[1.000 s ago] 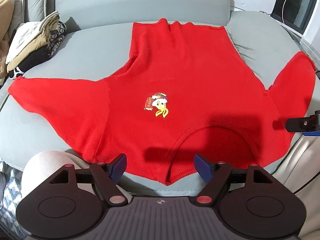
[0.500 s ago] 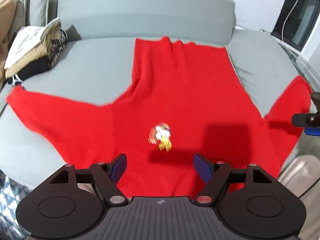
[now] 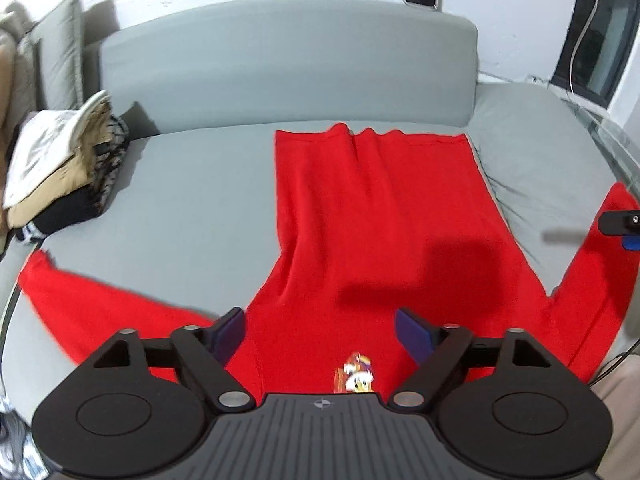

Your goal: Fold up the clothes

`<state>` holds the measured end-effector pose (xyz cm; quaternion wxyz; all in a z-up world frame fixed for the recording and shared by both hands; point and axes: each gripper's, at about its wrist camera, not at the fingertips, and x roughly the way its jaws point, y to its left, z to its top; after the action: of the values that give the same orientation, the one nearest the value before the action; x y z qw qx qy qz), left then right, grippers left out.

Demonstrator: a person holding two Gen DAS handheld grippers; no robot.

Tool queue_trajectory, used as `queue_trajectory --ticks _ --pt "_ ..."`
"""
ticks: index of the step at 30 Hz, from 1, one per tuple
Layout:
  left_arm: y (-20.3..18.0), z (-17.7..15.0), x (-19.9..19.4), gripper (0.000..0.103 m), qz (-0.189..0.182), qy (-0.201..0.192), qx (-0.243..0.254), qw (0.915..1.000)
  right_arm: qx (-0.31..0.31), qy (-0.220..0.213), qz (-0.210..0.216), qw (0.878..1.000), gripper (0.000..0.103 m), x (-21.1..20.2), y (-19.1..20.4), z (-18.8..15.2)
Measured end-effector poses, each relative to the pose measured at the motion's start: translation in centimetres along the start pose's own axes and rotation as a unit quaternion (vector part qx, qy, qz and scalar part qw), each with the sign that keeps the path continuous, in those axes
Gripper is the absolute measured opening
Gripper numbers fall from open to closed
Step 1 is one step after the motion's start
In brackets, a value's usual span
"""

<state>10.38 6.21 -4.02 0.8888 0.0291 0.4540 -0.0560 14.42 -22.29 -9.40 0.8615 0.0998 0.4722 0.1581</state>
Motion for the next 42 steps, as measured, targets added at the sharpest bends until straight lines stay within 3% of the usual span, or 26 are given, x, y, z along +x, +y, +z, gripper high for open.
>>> queue_trajectory --ticks 5,7,9,11,13,16,19,22,25,27,31,34,35,36,37,38,40,42 --pt "1.4 2.7 6.0 0.090 -0.026 0.053 -0.004 0.9982 0.016 0.056 0.006 0.998 0.087 5.2 -1.3 2.0" --pt "2.9 3.7 8.9 0.089 -0.035 0.067 -0.027 0.9967 0.040 0.086 0.023 0.995 0.076 7.7 -2.3 3.0" --pt "4.6 4.8 11.6 0.081 -0.036 0.063 -0.050 0.9961 0.051 0.095 0.022 0.994 0.070 10.0 -3.2 4.2" --pt "6.3 6.3 14.3 0.067 -0.027 0.049 -0.061 0.9965 0.054 0.097 0.014 0.994 0.061 12.3 -3.9 5.4" --pt "7.6 8.0 17.0 0.057 -0.021 0.038 -0.070 0.9966 0.051 0.094 0.002 0.994 0.061 14.8 -4.5 6.9" --pt "9.4 10.9 20.9 0.055 -0.013 0.025 -0.088 0.9957 0.063 0.081 -0.008 0.995 0.061 18.5 -5.9 9.7" --pt "9.7 13.7 23.8 0.060 -0.014 0.008 -0.088 0.9960 0.074 0.060 -0.026 0.995 0.061 22.0 -7.4 12.8" --pt "9.2 16.2 26.4 0.062 -0.015 0.002 -0.043 0.9990 0.064 0.051 -0.050 0.995 0.060 25.1 -8.3 15.5" --pt "9.1 18.3 29.0 0.062 -0.002 0.008 -0.009 0.9999 0.046 0.065 -0.053 0.995 0.048 27.7 -8.7 17.3" --pt "9.0 19.2 30.2 0.062 0.000 0.006 0.008 1.0000 0.046 0.061 -0.045 0.996 0.048 28.2 -9.1 17.8" --pt "8.9 20.4 31.6 0.059 -0.030 -0.012 0.020 0.9993 0.068 0.049 -0.002 0.996 0.051 28.8 -10.2 18.7" --pt "7.9 20.4 32.3 0.031 -0.026 -0.027 0.044 0.9983 0.044 0.031 0.003 0.999 0.047 29.9 -9.5 19.3" --pt "7.4 20.5 32.1 0.022 -0.021 -0.033 0.061 0.9973 0.029 0.021 -0.001 0.999 0.040 30.1 -9.1 19.5" --pt "6.8 20.5 31.9 0.007 -0.017 -0.039 0.079 0.9960 0.008 0.014 -0.004 1.000 0.032 30.6 -8.5 19.5" --pt "6.3 20.5 31.7 0.006 -0.013 -0.045 0.096 0.9943 -0.013 0.015 -0.010 1.000 0.011 31.1 -7.9 19.5" --pt "6.1 20.6 31.1 0.006 0.000 -0.059 0.106 0.9926 -0.036 0.013 -0.022 0.999 0.006 31.3 -7.2 19.5" --pt "6.1 20.6 29.8 0.006 0.026 -0.090 0.117 0.9886 -0.073 -0.039 -0.072 0.994 0.004 30.4 -5.9 19.5" --pt "6.7 20.7 29.5 0.006 0.052 -0.106 0.124 0.9853 -0.061 -0.097 -0.110 0.987 0.004 29.2 -6.0 19.7"
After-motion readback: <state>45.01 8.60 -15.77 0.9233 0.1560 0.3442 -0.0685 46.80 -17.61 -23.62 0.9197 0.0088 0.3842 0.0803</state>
